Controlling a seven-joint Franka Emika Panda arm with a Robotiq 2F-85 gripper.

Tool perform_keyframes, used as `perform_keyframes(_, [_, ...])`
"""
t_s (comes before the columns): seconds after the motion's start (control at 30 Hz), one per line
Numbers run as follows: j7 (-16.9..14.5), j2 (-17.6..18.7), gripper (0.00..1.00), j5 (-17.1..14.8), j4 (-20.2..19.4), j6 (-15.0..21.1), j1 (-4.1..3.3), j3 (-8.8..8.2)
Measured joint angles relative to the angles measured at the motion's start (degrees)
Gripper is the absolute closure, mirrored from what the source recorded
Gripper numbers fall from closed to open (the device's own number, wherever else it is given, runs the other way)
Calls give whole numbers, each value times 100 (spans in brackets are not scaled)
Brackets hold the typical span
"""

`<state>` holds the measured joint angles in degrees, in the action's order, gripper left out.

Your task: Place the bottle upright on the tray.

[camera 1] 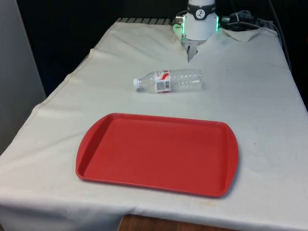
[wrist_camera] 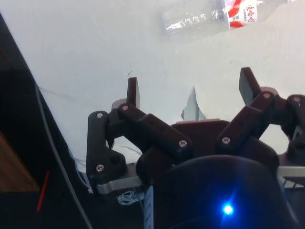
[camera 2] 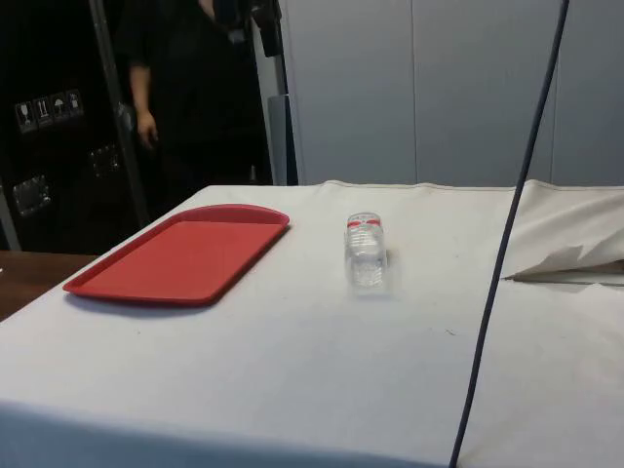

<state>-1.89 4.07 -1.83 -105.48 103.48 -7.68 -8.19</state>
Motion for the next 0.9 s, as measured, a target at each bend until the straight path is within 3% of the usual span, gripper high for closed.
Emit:
perform_keyframes(0.37, [0,17,0,0,-166,74,6,0])
perform_keyframes(0.9, [0,-350,0,189,-779,390,6,23])
